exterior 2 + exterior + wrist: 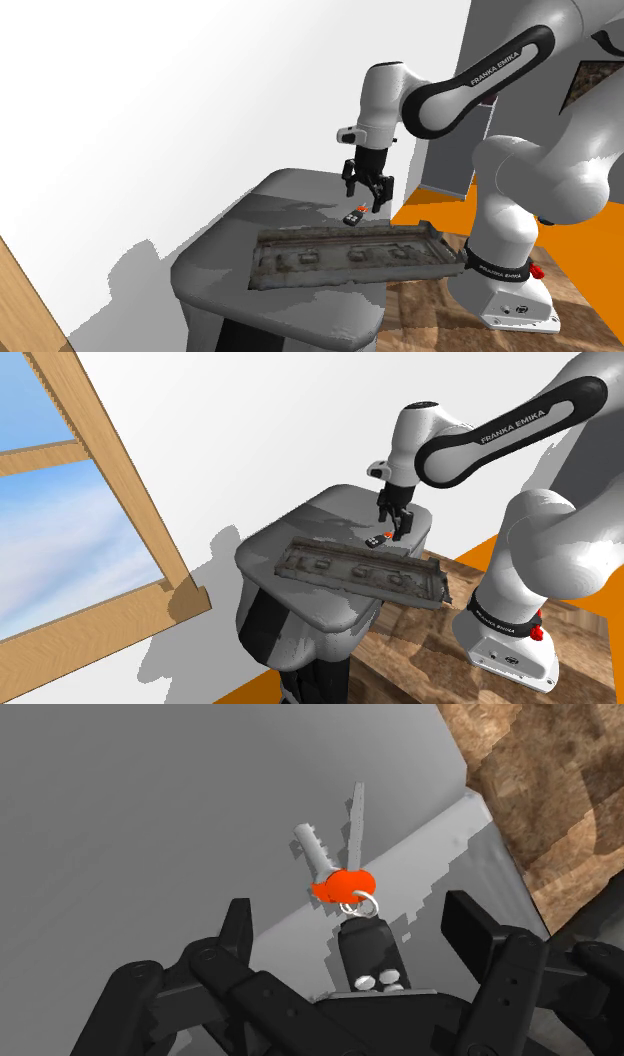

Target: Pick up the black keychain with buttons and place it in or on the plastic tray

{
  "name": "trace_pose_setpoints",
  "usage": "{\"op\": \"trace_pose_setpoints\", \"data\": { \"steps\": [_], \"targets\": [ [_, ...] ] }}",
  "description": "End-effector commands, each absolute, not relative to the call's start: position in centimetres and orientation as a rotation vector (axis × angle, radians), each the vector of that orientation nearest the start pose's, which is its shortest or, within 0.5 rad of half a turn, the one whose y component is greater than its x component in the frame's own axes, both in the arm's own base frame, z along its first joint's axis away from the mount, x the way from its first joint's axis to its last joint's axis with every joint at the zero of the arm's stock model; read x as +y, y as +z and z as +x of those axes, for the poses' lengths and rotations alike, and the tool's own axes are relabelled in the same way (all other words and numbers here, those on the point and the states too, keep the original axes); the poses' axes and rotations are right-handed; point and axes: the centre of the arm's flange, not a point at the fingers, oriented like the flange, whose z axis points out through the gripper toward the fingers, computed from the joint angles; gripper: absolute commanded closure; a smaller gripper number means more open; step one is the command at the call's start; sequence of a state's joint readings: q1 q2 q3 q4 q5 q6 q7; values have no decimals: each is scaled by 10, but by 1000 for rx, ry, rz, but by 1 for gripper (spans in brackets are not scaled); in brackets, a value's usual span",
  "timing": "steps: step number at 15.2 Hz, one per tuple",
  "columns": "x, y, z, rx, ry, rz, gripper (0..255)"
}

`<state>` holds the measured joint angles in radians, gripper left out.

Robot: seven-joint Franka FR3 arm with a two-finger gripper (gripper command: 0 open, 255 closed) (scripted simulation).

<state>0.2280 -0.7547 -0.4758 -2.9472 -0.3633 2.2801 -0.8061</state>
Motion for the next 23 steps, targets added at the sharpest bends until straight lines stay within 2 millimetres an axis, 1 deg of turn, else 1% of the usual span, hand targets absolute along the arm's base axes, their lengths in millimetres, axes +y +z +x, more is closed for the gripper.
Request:
{"op": "trace_pose_setpoints", "data": {
  "steps": [1, 8, 9, 18, 23],
  "targets": [
    [-52, 335, 298, -1363, -120, -2822, 0],
    [-52, 335, 298, -1363, -120, -2822, 0],
    [-52, 335, 298, -1363, -120, -2822, 255],
    [-52, 335, 298, -1363, -120, -2822, 255],
    [-52, 361, 298, -1363, -120, -2822, 255]
  ]
}}
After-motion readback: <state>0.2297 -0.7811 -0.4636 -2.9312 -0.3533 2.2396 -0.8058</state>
